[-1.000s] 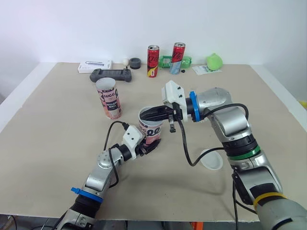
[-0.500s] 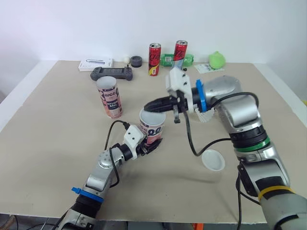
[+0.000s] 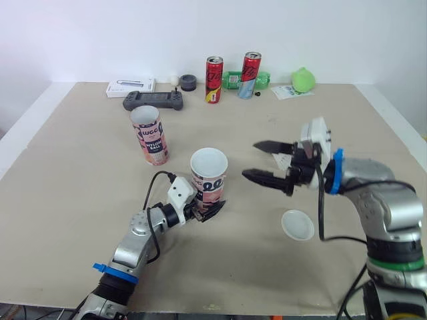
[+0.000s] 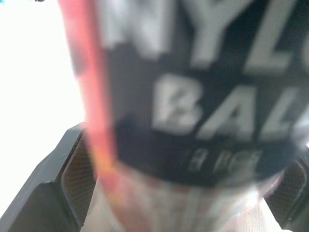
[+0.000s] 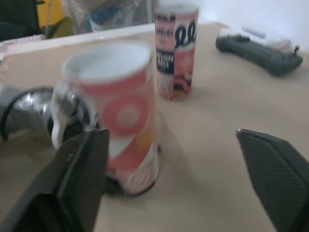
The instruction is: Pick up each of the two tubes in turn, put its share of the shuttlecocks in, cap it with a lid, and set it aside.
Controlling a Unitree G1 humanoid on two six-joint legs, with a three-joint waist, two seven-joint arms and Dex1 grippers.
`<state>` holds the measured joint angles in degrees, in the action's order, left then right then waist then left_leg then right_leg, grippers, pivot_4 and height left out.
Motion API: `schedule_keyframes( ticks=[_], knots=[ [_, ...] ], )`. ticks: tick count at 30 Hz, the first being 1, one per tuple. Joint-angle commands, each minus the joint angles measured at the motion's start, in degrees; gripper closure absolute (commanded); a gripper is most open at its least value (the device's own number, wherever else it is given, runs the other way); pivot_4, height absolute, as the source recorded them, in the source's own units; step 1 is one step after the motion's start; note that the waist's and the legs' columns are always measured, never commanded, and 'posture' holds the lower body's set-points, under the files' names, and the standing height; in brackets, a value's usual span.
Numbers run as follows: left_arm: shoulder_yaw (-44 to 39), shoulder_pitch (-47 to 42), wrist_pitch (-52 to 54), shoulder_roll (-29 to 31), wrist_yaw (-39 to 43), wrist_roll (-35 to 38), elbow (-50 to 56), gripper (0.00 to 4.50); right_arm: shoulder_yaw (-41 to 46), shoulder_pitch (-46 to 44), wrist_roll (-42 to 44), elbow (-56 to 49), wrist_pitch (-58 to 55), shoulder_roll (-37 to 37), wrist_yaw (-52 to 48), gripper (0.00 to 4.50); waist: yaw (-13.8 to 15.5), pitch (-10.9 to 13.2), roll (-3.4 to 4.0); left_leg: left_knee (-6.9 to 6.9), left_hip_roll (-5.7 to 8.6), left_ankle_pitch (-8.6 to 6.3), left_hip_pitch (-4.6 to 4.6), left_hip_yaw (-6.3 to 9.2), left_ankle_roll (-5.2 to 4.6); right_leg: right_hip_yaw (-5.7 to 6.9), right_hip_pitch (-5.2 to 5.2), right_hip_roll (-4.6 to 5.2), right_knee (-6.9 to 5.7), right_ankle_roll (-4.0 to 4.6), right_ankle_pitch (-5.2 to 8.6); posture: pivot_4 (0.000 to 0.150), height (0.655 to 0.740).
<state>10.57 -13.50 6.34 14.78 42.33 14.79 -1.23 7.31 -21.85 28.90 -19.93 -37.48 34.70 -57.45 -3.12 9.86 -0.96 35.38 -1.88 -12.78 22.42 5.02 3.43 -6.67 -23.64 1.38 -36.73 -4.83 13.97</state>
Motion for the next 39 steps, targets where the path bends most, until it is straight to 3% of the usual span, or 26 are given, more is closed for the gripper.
schedule_keyframes(
  ticks=[1, 5, 11, 24, 27, 29, 39],
  knots=[
    [-4.82, 2.06, 2.27, 4.13, 5.02, 5.86, 3.82, 0.00, -2.85, 4.79, -2.69, -2.55, 6.17, -2.72, 3.47, 0.06, -0.16, 0.07, -0.03, 0.01, -0.03, -0.01, 0.00, -0.01, 0.01, 0.00, 0.00, -0.02, 0.00, 0.01, 0.01, 0.150, 0.7400],
    [-11.14, 4.25, 7.06, 10.21, 9.74, 14.13, 9.07, 0.00, -10.93, 10.73, -9.85, 1.80, 16.60, -8.89, 7.46, 0.06, -0.37, 0.35, -0.30, -0.02, -0.10, -0.01, 0.13, -0.03, 0.03, 0.03, -0.18, -0.04, -0.04, 0.07, 0.05, 0.150, 0.7400],
    [-15.86, 7.47, 10.96, 15.99, 13.55, 19.96, 14.32, 0.00, -16.43, 8.35, -15.49, 11.25, 25.52, -17.79, 13.54, 0.06, -0.37, 0.55, -0.42, 0.13, 0.00, 0.07, 0.46, -0.07, 0.21, 0.03, -0.43, 0.11, -0.09, 0.16, -0.10, 0.150, 0.7400],
    [-15.92, 9.50, 12.50, 16.17, 12.87, 20.87, 17.90, 0.00, -19.77, 1.60, -16.87, 21.36, 30.27, -22.85, 13.12, 0.06, -0.95, 0.59, -0.50, 0.11, -0.10, 0.08, 0.46, -0.04, 0.22, 0.08, -0.46, 0.02, -0.16, 0.32, -0.16, 0.150, 0.7400],
    [-15.82, 9.18, 11.91, 15.73, 12.53, 20.23, 17.33, 0.00, -19.91, -0.46, -17.10, 24.52, 31.51, -23.66, 13.22, 0.71, -1.06, 0.59, -0.50, 0.14, -0.10, 0.08, 0.43, -0.05, 0.22, 0.08, -0.46, 0.01, -0.22, 0.35, -0.19, 0.150, 0.7400],
    [-15.61, 9.12, 11.79, 15.52, 12.38, 19.88, 17.33, 0.00, -19.93, -0.91, -16.98, 25.31, 31.87, -23.70, 12.86, 1.60, -1.11, 0.59, -0.50, 0.16, -0.11, 0.09, 0.42, -0.04, 0.23, 0.08, -0.46, -0.01, -0.26, 0.37, -0.20, 0.150, 0.7400],
    [-15.07, 9.16, 9.95, 14.93, 12.44, 18.29, 15.51, 0.00, -19.34, 0.23, -15.90, 22.28, 30.60, -21.33, 10.77, 1.60, -1.14, 0.59, -0.50, 0.18, -0.11, 0.09, 0.42, -0.04, 0.23, 0.08, -0.45, 0.00, -0.28, 0.37, -0.20, 0.150, 0.7400]
  ],
)
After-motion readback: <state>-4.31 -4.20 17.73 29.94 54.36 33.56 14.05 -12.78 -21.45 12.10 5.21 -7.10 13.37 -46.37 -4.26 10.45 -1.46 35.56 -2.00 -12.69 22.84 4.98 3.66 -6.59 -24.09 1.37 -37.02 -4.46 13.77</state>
